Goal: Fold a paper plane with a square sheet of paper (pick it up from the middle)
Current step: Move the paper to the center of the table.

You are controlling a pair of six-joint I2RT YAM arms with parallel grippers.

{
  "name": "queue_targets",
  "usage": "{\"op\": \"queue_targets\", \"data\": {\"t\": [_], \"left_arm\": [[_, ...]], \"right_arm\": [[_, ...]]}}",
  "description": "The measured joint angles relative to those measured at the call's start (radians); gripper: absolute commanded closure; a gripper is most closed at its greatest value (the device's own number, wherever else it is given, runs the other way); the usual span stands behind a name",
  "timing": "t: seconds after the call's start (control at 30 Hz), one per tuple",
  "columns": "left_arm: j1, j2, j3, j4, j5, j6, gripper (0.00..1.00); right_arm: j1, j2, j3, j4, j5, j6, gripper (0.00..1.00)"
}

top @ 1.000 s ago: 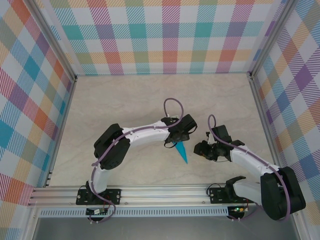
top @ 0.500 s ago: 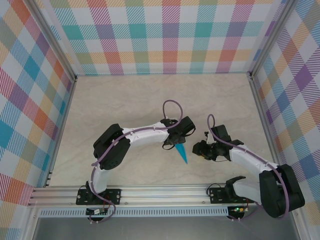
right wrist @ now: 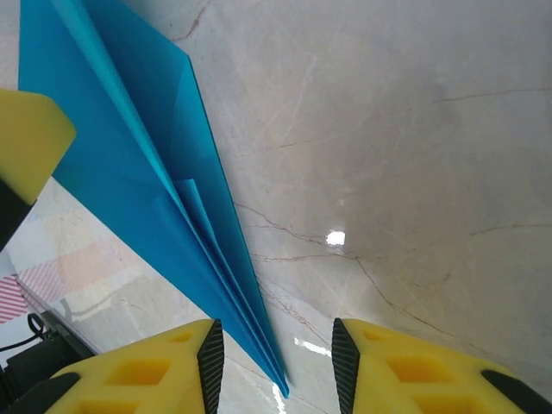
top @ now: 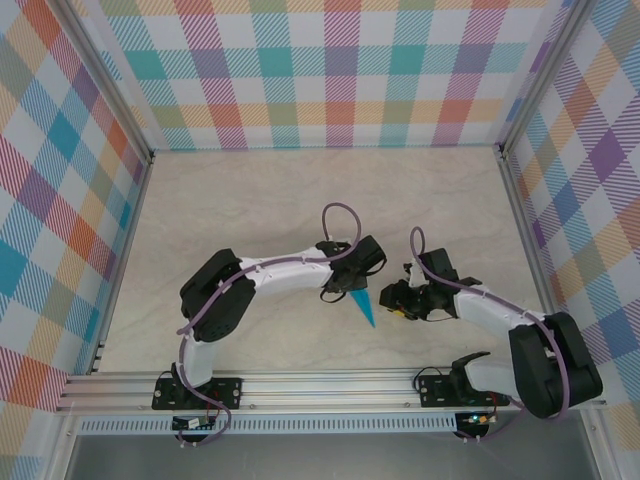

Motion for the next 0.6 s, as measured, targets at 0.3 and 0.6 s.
{"op": "queue_targets", "data": {"t": [0.3,0.6], "left_arm": [[0.0,-0.066,-0.095,0.031,0.0,0.002,0.69],[0.0,-0.071,-0.102,0.049,-0.006,0.002,0.7]], "right_arm": [[0.024,0.098,0.048,0.054,-0.072,-0.008,0.56],[0.051,0.222,0.131,0.08,-0.101,-0.042,0.55]]}}
